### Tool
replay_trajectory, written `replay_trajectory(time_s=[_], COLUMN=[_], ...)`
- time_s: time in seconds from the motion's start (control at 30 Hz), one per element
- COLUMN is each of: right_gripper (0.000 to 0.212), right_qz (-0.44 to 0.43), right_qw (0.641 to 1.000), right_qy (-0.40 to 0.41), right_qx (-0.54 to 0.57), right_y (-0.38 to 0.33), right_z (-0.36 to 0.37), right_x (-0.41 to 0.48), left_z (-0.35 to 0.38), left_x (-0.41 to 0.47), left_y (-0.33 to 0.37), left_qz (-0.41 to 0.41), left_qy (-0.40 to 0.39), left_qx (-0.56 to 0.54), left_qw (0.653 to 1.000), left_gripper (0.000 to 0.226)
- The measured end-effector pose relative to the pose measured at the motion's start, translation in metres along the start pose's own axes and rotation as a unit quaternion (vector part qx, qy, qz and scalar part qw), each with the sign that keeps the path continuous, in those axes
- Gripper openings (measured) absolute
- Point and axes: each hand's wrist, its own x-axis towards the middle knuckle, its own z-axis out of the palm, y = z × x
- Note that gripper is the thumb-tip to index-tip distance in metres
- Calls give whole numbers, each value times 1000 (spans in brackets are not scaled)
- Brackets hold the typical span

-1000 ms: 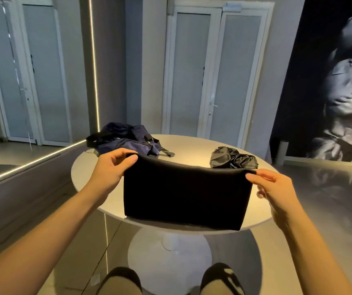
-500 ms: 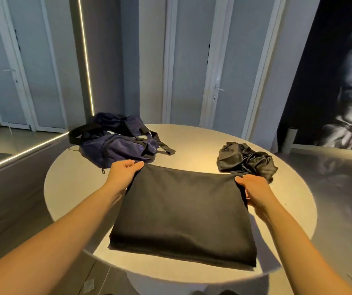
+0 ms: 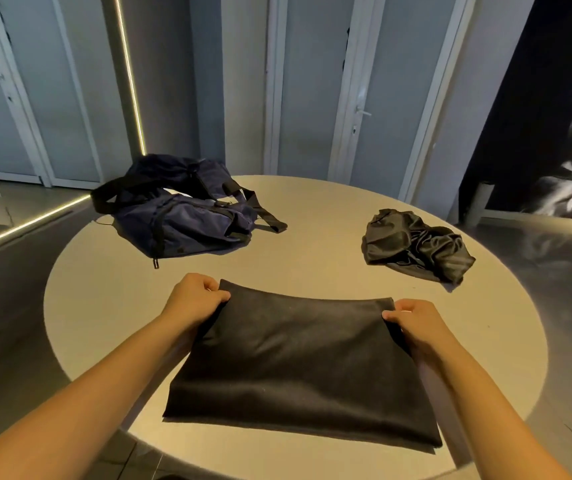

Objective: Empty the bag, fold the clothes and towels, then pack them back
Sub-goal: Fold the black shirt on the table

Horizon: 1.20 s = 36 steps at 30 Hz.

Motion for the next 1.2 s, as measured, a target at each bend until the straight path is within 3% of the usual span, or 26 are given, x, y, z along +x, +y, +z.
replay_trajectory(time_s=[0.33, 0.47, 0.77, 0.83, 0.9, 1.0, 1.1, 1.2], right_gripper=[35, 29, 14, 16, 17, 18, 18, 21], right_qz=[-36, -32, -39, -43, -49, -58, -64, -74], right_qw=[996, 995, 996, 995, 994, 993, 991, 979], right_qy=[66, 77, 73, 71, 66, 63, 59, 70], right_qx=[-49, -61, -42, -55, -66, -77, -101, -174], right_y=[11, 13, 3, -1, -3, -6, -9, -16], right_z=[14, 17, 22, 24, 27, 31, 29, 21], right_x=[18, 25, 38, 41, 46, 53, 60, 58], left_z=[1, 3, -3, -1, 5, 21, 36, 42], left_x=[-6, -11, -11, -16, -24, -37, -36, -32], left_y=[5, 5, 9, 16, 26, 37, 30, 12], left_qz=[12, 45, 33, 76, 159, 270, 245, 216], left_qy=[73, 70, 57, 64, 66, -43, -165, -180], left_qx=[101, 130, 181, 272, 282, 243, 337, 373], left_qw=[992, 988, 981, 957, 944, 931, 894, 884], left_gripper=[10, 26, 35, 48, 54, 62, 76, 84])
